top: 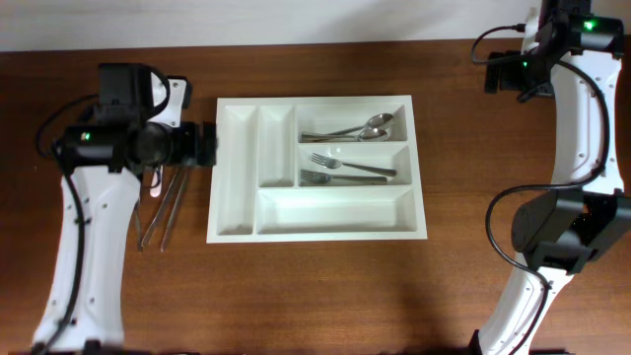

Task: Pack container
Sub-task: 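Move the left gripper over the metal tongs left of the tray, then lower the left gripper onto the tongs and close on them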

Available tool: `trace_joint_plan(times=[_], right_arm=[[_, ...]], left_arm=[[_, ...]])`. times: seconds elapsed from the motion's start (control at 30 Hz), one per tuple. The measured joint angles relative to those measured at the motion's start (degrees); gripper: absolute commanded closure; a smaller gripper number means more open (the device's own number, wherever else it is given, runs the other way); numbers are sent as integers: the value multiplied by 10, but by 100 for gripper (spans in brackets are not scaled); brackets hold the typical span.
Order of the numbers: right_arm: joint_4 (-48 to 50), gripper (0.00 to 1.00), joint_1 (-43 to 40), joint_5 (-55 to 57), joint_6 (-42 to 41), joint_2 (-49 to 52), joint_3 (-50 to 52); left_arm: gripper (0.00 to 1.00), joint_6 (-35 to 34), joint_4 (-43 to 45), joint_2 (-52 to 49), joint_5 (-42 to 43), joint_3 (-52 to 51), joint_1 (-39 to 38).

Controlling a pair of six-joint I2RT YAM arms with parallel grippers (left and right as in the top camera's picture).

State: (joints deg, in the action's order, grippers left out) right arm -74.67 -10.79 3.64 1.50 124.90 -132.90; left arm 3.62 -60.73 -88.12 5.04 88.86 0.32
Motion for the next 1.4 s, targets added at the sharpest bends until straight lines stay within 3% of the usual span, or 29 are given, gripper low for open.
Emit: trace_joint_plan(times=[0.13,0.4,0.6,0.93,1.4], right_arm=[[0,1,0,0,0,0,0],[0,1,0,0,0,0,0],[0,1,0,0,0,0,0],[0,1,0,0,0,0,0],[0,1,0,0,0,0,0]], left_arm=[[2,0,-1,-58,-79,0,21],[2,0,-6,-172,-126,0,81],[16,2,-3,-215,-132,0,87],[18,4,30,-295,-133,0,86],[35,15,51,-348,-109,2,86]])
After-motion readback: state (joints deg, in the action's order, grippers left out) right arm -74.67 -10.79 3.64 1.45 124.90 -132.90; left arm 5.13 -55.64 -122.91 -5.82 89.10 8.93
